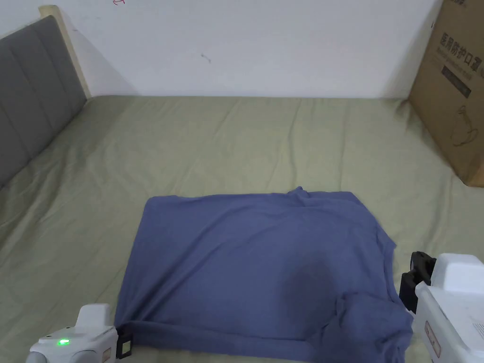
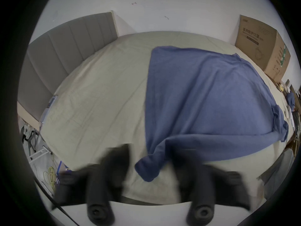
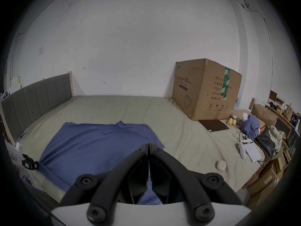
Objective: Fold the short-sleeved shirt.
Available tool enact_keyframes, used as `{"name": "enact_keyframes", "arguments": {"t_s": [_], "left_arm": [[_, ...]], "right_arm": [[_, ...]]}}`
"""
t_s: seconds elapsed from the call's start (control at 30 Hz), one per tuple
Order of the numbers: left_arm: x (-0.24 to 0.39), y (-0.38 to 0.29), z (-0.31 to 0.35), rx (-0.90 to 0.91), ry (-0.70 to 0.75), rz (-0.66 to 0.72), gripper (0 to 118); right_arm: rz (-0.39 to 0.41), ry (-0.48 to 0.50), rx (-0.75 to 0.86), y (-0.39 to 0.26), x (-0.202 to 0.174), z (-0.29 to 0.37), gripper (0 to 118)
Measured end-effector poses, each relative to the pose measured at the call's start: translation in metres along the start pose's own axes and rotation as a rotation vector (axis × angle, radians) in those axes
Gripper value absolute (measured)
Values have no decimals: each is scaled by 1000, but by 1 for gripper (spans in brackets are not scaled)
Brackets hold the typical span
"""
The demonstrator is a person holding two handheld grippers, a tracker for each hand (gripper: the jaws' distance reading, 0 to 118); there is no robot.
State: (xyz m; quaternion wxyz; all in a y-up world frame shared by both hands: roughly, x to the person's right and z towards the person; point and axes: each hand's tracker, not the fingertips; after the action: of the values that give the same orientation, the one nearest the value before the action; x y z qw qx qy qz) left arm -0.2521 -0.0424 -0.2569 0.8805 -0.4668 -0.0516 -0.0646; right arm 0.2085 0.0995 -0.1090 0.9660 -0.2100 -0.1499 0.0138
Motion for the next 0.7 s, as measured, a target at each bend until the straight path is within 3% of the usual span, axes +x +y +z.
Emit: {"name": "enact_keyframes", "arguments": {"t_s": [0.03,0.13,0.23,0.27,0.4,0.47,0.53,0.57,0.63,0.7], "left_arm": [[0,-2,-2,-5,-45,9,10],[11,-3,19,57,-11,-8,7],[5,-2,22,88,-14,-11,6],[5,-2,25,97,-15,-13,6],[5,7,39,114,-18,-19,6],[6,7,41,122,-17,-21,6],[4,6,36,123,-17,-23,6],[4,6,36,122,-16,-24,6],[6,10,39,121,-15,-24,6],[6,10,40,118,-18,-17,6]], "right_arm": [[-4,-7,-23,-5,2,-1,0],[-39,-24,-122,-24,12,-5,7],[-35,-35,-280,-56,20,-17,83],[-42,-16,-337,-67,21,-22,102],[-27,2,-465,-110,20,-34,100],[-17,25,-500,-124,17,-42,91],[-11,40,-522,-132,15,-51,75],[-15,46,-526,-134,13,-54,59],[-19,59,-522,-135,11,-61,54],[-17,96,-522,-134,8,-65,22]]}}
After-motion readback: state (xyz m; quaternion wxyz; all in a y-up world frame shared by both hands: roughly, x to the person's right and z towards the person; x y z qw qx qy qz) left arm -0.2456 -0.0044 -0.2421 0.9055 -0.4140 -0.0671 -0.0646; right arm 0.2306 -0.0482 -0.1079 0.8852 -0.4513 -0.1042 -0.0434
